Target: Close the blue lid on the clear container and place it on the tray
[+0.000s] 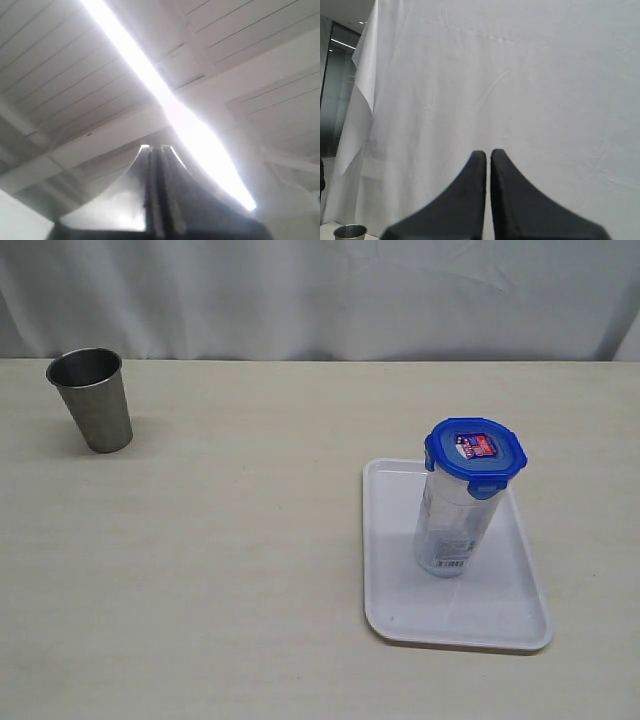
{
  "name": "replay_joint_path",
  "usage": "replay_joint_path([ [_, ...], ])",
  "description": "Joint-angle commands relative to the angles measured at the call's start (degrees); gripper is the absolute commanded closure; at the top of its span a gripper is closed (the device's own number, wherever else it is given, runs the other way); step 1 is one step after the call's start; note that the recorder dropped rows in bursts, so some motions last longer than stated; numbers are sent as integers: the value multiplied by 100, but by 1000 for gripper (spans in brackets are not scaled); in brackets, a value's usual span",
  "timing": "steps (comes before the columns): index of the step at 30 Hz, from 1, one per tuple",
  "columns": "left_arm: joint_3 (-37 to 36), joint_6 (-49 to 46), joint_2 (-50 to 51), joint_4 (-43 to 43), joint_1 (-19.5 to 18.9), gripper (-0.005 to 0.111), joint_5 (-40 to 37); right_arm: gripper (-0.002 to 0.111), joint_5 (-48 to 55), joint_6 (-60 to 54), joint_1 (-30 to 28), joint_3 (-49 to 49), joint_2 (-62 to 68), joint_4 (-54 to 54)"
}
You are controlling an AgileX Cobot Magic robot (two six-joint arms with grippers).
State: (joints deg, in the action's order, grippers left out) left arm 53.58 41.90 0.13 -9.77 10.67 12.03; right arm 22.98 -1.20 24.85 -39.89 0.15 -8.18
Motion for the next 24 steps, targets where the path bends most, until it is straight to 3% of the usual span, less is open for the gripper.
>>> replay_joint_path([
  [1,-21,-1498,-13,749,-12,107,-1038,104,6,-48,-3,23,-15,-16],
  [7,-21,-2333,-13,749,-33,107,-2387,104,6,-48,-3,23,-15,-16],
  [11,-48,-2908,-13,749,-299,107,-3063,104,6,-48,-3,23,-15,-16],
  [17,-651,-3316,-13,759,-760,107,-2695,104,6,-48,-3,23,-15,-16],
  [24,-1871,-3316,-13,717,-1141,107,-2326,104,6,-48,-3,23,-15,-16],
])
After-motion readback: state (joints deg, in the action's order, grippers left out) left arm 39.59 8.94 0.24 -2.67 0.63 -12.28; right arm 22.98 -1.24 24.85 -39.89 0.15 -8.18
